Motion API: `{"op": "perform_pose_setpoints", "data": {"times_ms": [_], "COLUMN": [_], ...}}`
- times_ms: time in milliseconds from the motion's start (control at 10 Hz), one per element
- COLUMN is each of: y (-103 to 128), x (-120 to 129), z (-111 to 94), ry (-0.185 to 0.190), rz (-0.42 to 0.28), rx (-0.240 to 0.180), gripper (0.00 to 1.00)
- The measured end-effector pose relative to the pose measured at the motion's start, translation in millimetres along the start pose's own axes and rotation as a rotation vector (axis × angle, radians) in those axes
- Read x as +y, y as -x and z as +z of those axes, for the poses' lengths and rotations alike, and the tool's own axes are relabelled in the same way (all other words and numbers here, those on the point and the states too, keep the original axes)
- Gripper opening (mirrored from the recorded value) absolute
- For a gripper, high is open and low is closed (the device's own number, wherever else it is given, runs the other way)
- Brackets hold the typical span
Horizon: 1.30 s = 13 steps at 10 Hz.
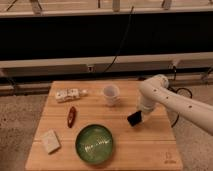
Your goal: Place the eraser in the ceramic cup
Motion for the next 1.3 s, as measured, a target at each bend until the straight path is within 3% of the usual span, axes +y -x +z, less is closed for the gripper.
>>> {"op": "perform_pose_setpoints", "data": {"times_ms": [800,1300], "y": [0.2,12.9], "x": [-41.4,-84.6], "z": [-28.6,-56.6], "ry": [-0.017,-0.036], "rz": [-0.023,-0.071], "rx": [0.025,0.051], "gripper": [0.0,0.0]}}
